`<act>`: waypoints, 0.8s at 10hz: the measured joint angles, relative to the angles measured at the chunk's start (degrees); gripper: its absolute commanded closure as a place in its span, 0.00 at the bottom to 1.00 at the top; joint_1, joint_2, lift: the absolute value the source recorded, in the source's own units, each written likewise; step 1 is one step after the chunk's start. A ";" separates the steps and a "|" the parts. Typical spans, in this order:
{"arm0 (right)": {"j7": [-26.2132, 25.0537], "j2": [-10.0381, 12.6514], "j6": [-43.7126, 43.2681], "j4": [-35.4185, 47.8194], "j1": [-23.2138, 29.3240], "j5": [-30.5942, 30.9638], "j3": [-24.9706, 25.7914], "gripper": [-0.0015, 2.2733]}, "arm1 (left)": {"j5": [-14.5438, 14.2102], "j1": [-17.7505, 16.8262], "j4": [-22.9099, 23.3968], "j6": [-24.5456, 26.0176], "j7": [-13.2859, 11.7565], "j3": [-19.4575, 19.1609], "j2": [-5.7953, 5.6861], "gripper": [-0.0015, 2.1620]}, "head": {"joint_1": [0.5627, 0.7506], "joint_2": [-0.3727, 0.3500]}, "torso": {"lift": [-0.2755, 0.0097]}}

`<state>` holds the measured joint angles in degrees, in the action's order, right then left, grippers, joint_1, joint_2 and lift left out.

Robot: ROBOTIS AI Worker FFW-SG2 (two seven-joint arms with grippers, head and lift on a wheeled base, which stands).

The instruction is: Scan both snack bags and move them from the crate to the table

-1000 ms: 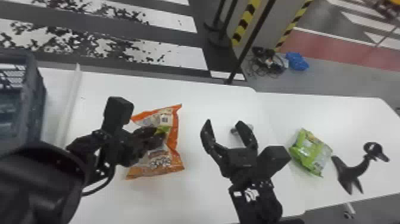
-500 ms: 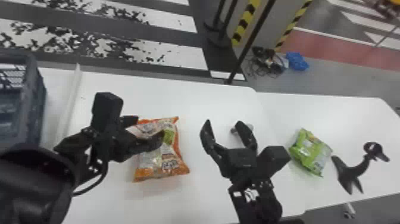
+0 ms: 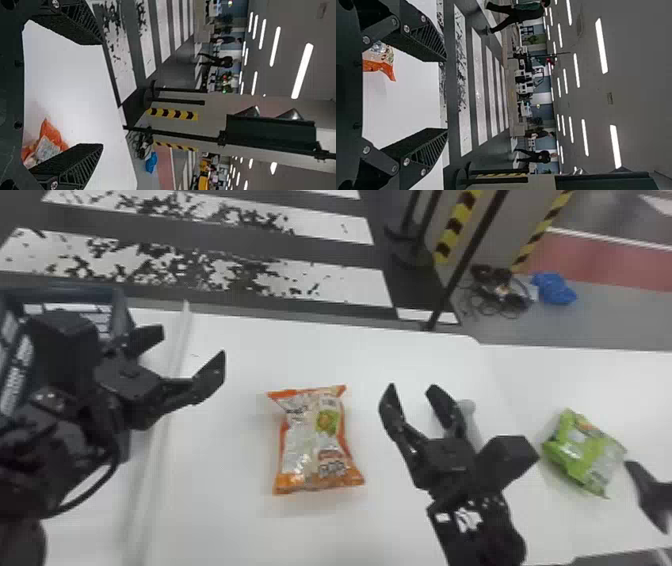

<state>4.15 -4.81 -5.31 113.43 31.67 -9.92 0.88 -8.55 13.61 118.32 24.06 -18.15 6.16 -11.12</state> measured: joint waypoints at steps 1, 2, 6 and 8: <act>0.82 -0.02 0.00 -0.11 -0.21 0.30 -0.20 0.47 | -1.52 2.37 1.22 -4.22 0.01 -4.36 -0.78 0.04 | 0.70 0.38 | 0.66; 1.11 -0.05 0.00 -0.18 -0.45 0.83 -0.56 0.68 | -2.92 4.68 1.85 -8.29 0.58 -8.22 -1.24 0.04 | 0.70 0.46 | 0.66; 5.32 -0.28 2.72 -0.07 -1.13 4.61 -3.24 0.99 | -5.89 11.04 3.21 -14.32 5.17 -15.94 -0.85 0.04 | 0.70 0.68 | 0.66; 8.16 -0.32 7.42 -0.81 -2.65 7.25 -5.66 0.99 | -6.56 12.58 3.23 -14.70 4.79 -17.26 -0.74 0.04 | 0.70 0.75 | 0.66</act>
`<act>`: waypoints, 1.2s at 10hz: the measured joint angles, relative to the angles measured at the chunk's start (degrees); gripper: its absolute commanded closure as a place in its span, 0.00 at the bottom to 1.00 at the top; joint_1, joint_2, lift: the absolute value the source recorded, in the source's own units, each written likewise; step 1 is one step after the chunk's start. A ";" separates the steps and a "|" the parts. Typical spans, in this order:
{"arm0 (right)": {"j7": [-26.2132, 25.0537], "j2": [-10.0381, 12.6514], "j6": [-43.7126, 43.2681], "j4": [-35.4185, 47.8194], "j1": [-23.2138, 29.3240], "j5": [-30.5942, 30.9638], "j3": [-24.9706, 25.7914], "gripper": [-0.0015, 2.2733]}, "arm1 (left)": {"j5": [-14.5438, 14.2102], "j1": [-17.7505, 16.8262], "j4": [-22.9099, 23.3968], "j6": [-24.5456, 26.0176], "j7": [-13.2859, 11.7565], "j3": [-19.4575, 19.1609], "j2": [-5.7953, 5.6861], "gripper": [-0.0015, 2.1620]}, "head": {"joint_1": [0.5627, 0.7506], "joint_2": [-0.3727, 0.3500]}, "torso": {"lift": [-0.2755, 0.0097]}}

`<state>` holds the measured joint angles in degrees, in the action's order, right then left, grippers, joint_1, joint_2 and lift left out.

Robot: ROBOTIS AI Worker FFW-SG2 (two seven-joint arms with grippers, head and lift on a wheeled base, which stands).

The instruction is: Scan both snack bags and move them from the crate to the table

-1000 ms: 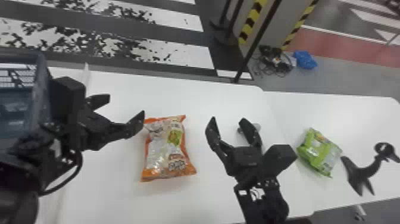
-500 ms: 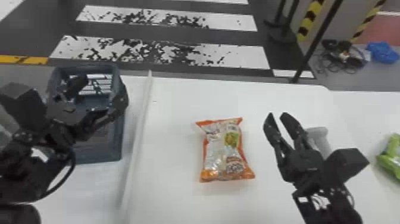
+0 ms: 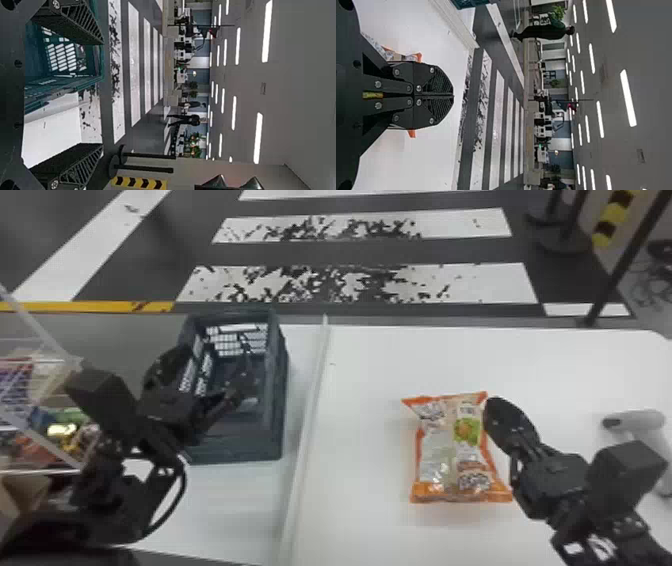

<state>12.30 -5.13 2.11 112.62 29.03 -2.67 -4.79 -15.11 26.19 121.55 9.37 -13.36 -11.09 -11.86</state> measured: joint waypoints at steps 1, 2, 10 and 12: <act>0.11 -0.04 0.87 -1.36 -1.09 1.37 -1.58 0.99 | -0.11 0.54 -0.01 -0.04 -0.10 -0.23 0.05 0.04 | 0.70 0.78 | 0.66; 0.09 -0.05 1.44 -3.38 -2.54 2.63 -2.91 0.99 | -0.18 0.98 -0.01 -0.33 -0.32 -0.44 0.08 0.04 | 0.70 0.81 | 0.66; -0.03 0.29 -1.58 -23.63 -11.43 5.48 -5.28 0.99 | -0.71 1.67 -1.44 -1.08 -0.96 -0.57 0.19 0.04 | 0.70 0.83 | 0.66; -0.09 0.21 -2.54 -19.47 -9.83 5.49 -5.21 0.99 | -0.72 1.67 -1.49 -1.17 -0.96 -0.51 0.25 0.04 | 0.70 0.83 | 0.66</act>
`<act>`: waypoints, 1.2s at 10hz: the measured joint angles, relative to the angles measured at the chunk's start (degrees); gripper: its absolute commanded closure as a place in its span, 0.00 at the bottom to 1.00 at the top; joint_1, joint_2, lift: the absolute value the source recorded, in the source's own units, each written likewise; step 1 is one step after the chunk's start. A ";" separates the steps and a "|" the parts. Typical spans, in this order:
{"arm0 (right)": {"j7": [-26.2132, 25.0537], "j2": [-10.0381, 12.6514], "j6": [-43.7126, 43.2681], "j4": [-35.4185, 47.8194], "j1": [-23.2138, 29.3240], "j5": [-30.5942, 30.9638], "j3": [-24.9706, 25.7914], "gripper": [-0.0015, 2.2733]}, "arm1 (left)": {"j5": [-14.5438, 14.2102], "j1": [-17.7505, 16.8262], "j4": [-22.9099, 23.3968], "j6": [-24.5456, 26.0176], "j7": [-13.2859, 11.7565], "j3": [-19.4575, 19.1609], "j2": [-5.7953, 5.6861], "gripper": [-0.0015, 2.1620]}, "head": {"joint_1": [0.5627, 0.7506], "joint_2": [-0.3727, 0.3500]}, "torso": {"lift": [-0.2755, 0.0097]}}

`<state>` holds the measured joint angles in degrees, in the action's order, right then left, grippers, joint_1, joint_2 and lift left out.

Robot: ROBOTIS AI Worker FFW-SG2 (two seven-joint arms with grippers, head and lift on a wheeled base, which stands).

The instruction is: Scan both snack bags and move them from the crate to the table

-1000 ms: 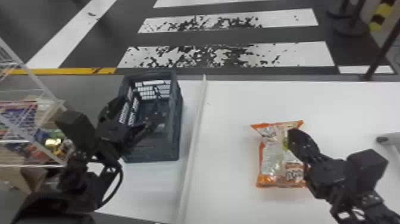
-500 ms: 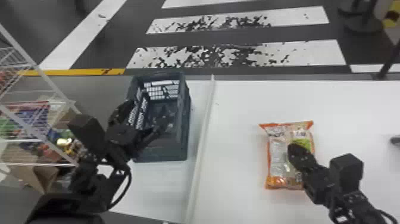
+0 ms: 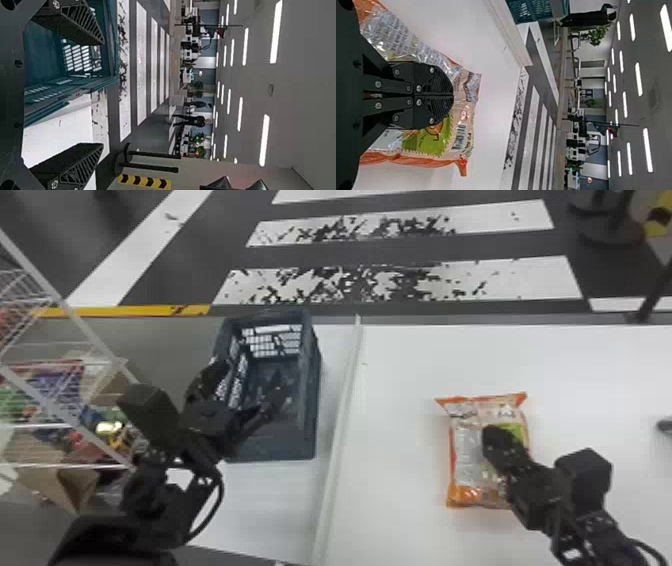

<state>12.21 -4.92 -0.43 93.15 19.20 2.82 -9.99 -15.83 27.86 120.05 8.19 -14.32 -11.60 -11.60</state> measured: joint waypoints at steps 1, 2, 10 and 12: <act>0.10 -0.07 0.02 3.86 1.61 0.30 -0.16 0.99 | -0.05 0.00 -0.08 -0.01 0.00 0.00 0.00 0.04 | 0.70 0.84 | 0.66; 0.19 -0.21 0.66 7.14 3.03 1.30 -1.15 0.99 | -0.07 0.00 -0.12 -0.05 -0.02 0.00 0.00 0.04 | 0.70 0.85 | 0.66; -2.42 -0.10 13.52 4.40 -1.99 14.04 -15.14 0.99 | -0.78 -0.08 -0.69 -0.14 -0.80 0.07 -0.59 0.04 | 0.70 1.00 | 0.66; -3.69 0.03 14.96 3.46 -3.57 14.66 -15.27 0.99 | -1.02 -0.14 -0.78 -0.14 -0.80 0.17 -0.89 0.04 | 0.70 1.00 | 0.66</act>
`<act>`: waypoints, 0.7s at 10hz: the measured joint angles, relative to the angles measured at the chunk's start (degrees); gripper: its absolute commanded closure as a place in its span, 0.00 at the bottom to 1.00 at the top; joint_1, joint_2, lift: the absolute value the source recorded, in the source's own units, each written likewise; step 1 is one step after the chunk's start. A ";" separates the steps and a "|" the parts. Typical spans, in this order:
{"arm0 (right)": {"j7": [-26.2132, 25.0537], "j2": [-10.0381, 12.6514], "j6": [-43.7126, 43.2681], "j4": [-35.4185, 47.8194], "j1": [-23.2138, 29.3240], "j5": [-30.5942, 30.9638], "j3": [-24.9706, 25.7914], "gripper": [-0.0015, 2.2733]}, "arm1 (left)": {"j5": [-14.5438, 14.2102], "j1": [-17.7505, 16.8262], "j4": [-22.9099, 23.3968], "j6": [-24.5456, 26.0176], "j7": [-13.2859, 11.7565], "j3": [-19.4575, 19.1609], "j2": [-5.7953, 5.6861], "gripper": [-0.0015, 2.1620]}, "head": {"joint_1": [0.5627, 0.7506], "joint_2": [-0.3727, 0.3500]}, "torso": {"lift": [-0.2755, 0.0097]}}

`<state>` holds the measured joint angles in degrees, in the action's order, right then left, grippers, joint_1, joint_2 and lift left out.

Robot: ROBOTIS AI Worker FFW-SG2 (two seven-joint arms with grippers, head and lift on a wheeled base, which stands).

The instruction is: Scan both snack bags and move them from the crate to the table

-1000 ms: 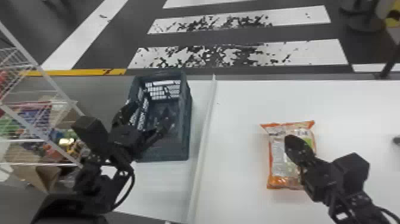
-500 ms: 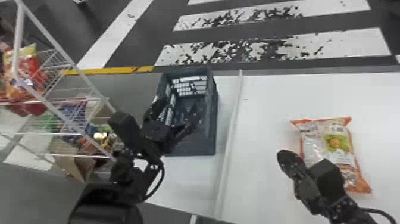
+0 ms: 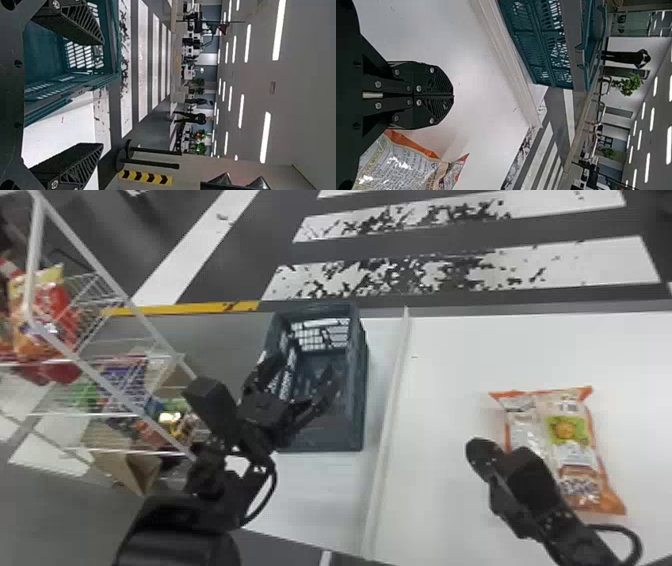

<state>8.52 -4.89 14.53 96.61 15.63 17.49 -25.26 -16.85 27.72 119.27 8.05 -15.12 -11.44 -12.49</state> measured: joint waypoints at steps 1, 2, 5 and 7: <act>-0.65 0.05 1.31 -0.62 -0.86 0.57 -0.14 0.99 | -0.05 -0.11 0.00 0.00 0.00 0.11 -0.09 0.04 | 0.70 1.00 | 0.66; -1.09 0.06 2.31 -1.18 -1.59 0.92 -0.22 0.99 | -0.10 -0.23 -0.05 0.00 0.00 0.26 -0.20 0.04 | 0.70 1.00 | 0.66; -2.98 0.06 3.85 -2.76 -3.25 1.93 -0.26 0.99 | -0.11 -0.44 -0.33 0.00 0.00 0.58 -0.32 0.04 | 0.70 0.97 | 0.66; -3.39 0.05 4.44 -3.31 -3.97 2.02 0.44 0.99 | -0.11 -0.54 -0.66 0.00 -0.03 0.67 -0.34 0.04 | 0.70 0.95 | 0.66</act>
<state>5.13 -4.84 18.97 93.29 11.66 19.51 -24.82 -16.96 27.18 118.61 8.05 -15.14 -10.77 -12.83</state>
